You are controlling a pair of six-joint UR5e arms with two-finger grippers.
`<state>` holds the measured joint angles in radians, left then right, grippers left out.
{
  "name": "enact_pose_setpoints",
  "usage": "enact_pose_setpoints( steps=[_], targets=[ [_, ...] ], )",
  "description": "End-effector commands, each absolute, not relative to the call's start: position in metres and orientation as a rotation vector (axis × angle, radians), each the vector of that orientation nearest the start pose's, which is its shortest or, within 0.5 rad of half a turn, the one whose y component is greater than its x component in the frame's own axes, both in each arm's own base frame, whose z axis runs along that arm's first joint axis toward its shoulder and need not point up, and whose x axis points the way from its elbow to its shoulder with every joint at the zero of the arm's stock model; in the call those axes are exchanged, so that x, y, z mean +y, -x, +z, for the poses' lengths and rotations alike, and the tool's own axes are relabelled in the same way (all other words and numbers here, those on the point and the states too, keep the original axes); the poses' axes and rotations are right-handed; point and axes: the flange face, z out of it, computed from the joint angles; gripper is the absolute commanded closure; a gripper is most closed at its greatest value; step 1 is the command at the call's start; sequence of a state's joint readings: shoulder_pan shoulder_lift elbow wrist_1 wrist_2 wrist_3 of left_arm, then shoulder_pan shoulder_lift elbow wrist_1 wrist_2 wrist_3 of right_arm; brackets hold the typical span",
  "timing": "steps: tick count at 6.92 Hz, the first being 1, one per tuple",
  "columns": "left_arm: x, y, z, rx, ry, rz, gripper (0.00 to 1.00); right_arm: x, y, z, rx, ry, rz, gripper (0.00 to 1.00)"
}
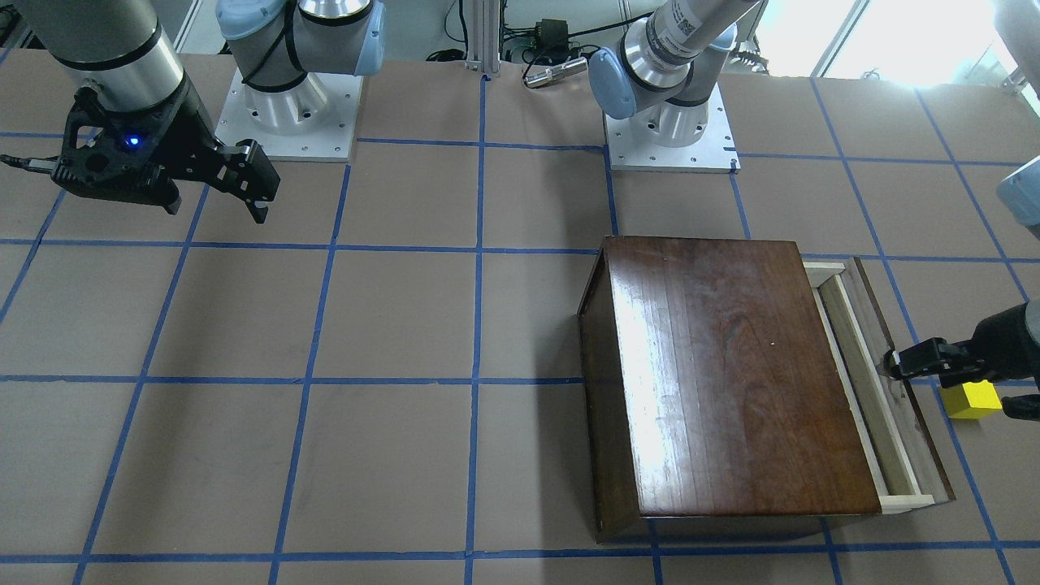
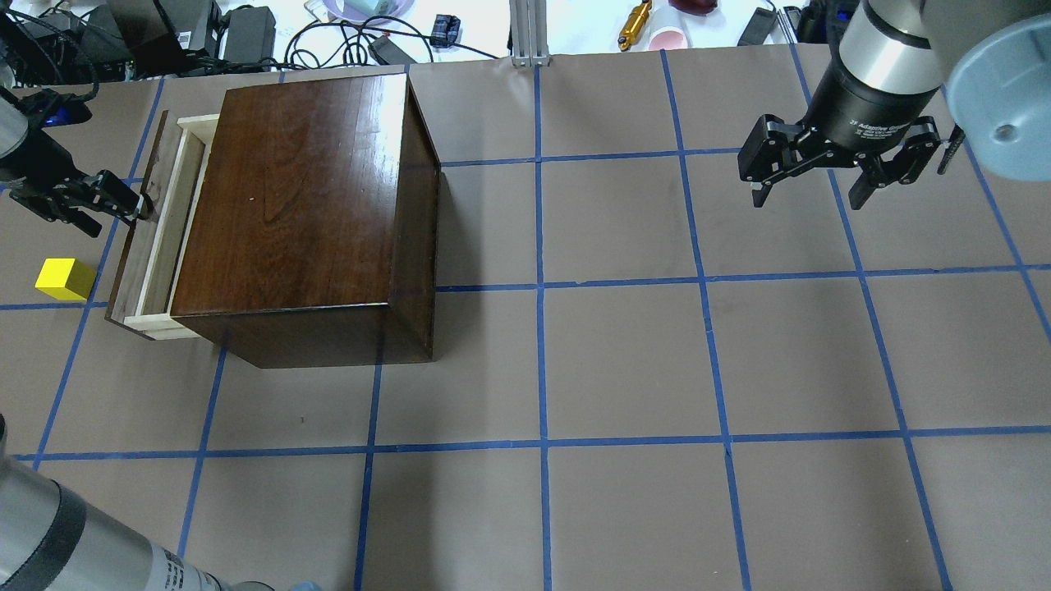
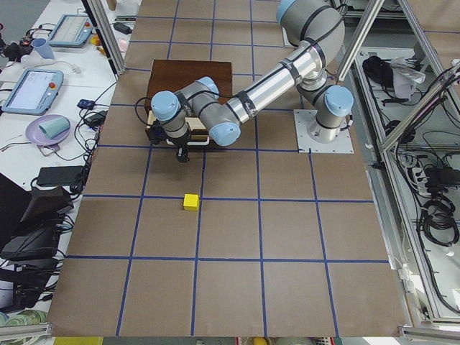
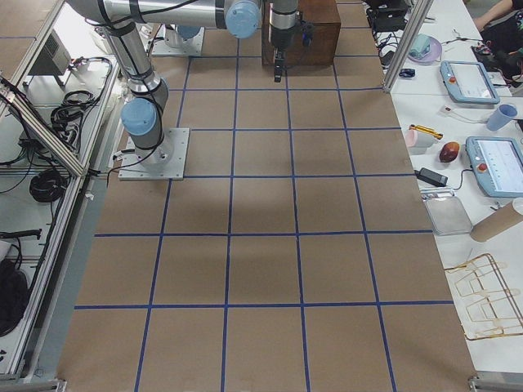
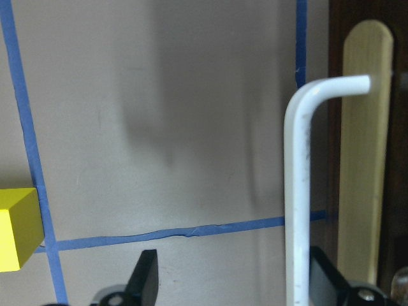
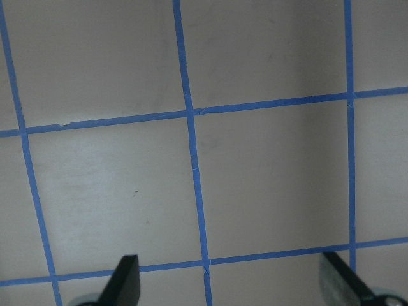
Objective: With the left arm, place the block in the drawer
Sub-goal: 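Pull the drawer open away from the cabinet with the left gripper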
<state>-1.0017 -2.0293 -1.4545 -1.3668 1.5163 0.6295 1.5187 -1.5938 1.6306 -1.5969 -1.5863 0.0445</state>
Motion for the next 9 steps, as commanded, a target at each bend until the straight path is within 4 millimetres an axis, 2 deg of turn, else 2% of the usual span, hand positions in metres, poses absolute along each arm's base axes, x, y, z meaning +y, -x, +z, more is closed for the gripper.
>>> enact_pose_setpoints(
  steps=[1, 9],
  targets=[
    [-0.6169, -0.2300, 0.3009, 3.256, -0.094, 0.128, 0.19, -0.4870, -0.1065, 0.4723, 3.153, -0.152, 0.017, 0.00],
    [-0.6215, -0.2376, 0.3086, 3.220, -0.126, 0.123, 0.19, -0.4870, -0.1065, 0.4723, 3.153, -0.152, 0.017, 0.00]
  ],
)
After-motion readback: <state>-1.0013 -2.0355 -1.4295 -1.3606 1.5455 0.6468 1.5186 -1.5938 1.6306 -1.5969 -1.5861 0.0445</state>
